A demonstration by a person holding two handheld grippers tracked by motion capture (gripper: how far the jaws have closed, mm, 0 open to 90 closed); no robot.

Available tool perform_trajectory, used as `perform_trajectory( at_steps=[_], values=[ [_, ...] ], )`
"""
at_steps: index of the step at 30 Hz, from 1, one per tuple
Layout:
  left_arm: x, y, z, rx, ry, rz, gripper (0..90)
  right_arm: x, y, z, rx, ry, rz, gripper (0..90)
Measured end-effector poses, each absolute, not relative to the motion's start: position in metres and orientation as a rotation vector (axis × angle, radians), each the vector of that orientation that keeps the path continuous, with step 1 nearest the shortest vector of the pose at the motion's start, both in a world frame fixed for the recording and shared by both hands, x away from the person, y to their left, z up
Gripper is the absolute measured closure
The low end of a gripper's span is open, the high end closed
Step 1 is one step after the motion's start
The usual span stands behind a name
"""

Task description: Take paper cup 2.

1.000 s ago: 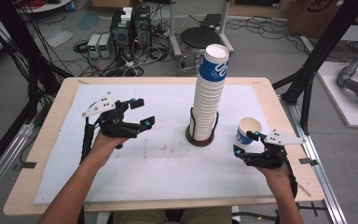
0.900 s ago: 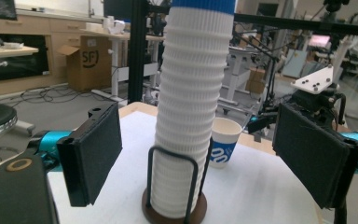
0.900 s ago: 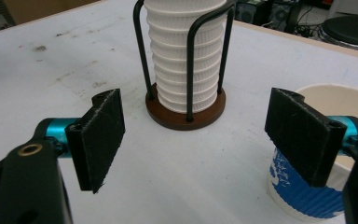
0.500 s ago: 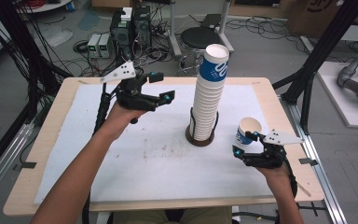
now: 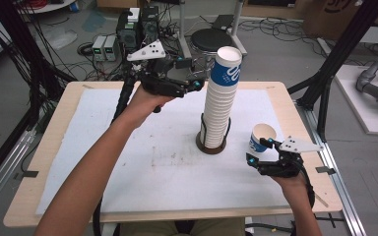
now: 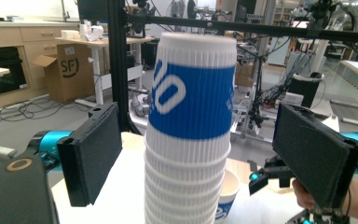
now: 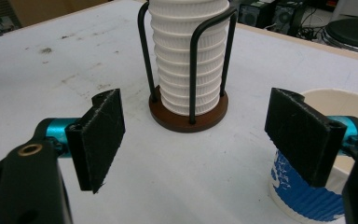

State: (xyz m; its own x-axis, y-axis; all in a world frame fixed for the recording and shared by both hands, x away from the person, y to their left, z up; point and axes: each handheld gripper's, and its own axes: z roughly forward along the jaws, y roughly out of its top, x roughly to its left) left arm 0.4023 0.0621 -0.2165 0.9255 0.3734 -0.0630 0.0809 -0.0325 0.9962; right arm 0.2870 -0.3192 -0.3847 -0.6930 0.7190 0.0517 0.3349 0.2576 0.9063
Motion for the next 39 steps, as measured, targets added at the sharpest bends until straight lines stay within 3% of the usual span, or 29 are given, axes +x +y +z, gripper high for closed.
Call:
perform_trajectory(
  at_steps=[28, 33, 39],
  values=[
    [0.427, -0.007, -0.190, 1.677, 0.366, 0.261, 15.9, 0.288, -0.318, -0.384, 0.952, 2.167, 1.439, 20.3],
    [0.429, -0.010, -0.192, 1.677, 0.360, 0.256, 27.9, 0.288, -0.317, -0.384, 0.952, 2.170, 1.439, 20.3],
    [0.428, -0.009, -0.190, 1.688, 0.349, 0.269, 28.7, 0.288, -0.319, -0.385, 0.963, 2.165, 1.442, 20.3]
  ],
)
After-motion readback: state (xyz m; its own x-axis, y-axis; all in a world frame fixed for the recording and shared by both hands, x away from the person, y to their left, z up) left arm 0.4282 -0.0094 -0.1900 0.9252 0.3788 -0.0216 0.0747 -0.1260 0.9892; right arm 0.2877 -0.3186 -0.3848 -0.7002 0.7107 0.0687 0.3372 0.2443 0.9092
